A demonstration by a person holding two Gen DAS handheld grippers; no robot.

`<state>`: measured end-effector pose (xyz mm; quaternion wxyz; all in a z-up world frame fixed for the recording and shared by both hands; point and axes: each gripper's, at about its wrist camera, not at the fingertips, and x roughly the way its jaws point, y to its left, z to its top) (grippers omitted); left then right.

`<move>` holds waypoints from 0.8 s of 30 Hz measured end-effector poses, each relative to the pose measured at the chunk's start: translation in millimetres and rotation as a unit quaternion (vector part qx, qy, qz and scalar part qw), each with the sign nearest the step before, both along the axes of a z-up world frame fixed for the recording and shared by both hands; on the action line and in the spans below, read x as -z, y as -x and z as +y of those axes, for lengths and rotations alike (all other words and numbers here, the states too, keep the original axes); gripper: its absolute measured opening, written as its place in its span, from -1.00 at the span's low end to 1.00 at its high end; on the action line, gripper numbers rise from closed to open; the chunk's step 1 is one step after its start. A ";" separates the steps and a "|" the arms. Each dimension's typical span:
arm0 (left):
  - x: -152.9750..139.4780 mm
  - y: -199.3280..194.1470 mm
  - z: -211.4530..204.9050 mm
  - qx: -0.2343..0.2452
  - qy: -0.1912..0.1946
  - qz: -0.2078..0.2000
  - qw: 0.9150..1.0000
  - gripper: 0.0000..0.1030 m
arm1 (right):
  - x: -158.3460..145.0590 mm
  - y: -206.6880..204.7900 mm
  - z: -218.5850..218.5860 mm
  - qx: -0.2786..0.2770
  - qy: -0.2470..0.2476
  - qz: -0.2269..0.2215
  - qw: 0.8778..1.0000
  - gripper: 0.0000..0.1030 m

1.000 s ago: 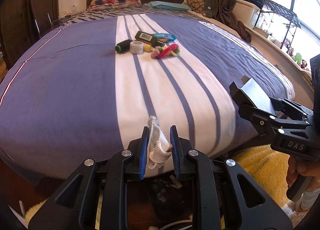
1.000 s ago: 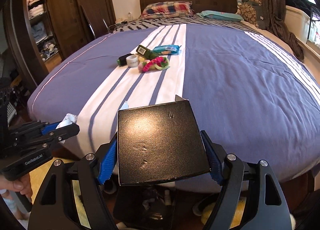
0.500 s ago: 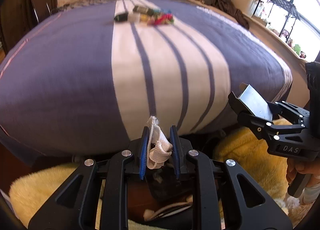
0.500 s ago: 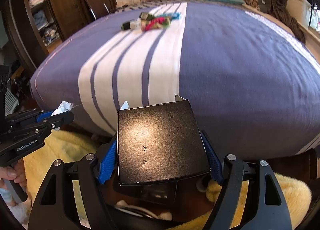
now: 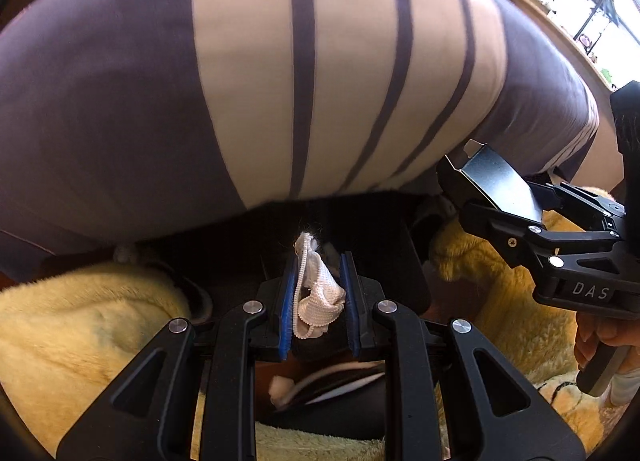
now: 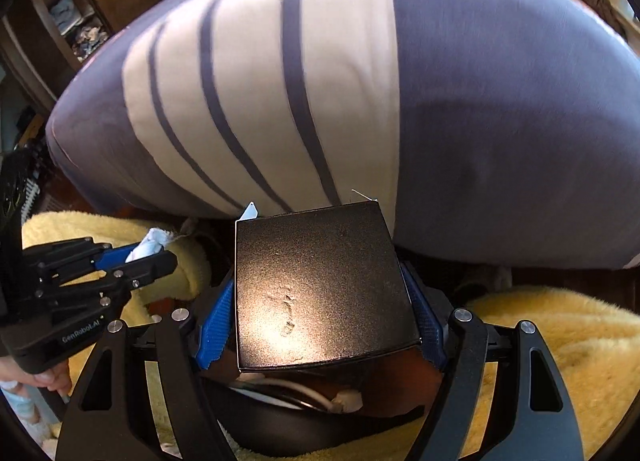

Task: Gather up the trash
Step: 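Lower the black box and white strap toward the black bin, then open both tools over the bin, dropping the black box and white strap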

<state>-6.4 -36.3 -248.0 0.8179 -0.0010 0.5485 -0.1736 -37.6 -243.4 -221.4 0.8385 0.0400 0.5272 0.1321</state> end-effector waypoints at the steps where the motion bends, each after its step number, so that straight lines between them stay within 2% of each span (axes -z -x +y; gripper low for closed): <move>1: 6.9 0.2 0.2 0.000 0.001 0.010 1.000 -0.62 | 6.1 -1.2 0.0 0.002 -0.001 0.009 1.000 0.48; 8: 43.8 -7.6 -4.0 0.010 0.006 0.072 0.997 -0.61 | 36.4 -9.7 -0.1 0.011 -0.018 0.059 0.998 0.48; 15: 61.5 -11.2 -11.3 0.020 0.014 0.102 0.995 -0.55 | 52.6 -20.5 0.1 0.019 -0.029 0.094 0.995 0.51; 17: 64.4 -12.2 -12.1 0.019 0.012 0.107 0.994 -0.41 | 55.6 -23.7 -2.9 0.021 -0.033 0.098 0.994 0.52; 20: 63.3 -14.7 -10.8 0.017 0.011 0.108 0.994 -0.15 | 54.0 -27.1 -1.3 0.026 -0.032 0.097 0.994 0.69; 24: 60.9 -17.0 -7.3 0.011 0.007 0.103 0.995 0.02 | 51.7 -29.5 -2.3 0.033 -0.030 0.094 0.995 0.70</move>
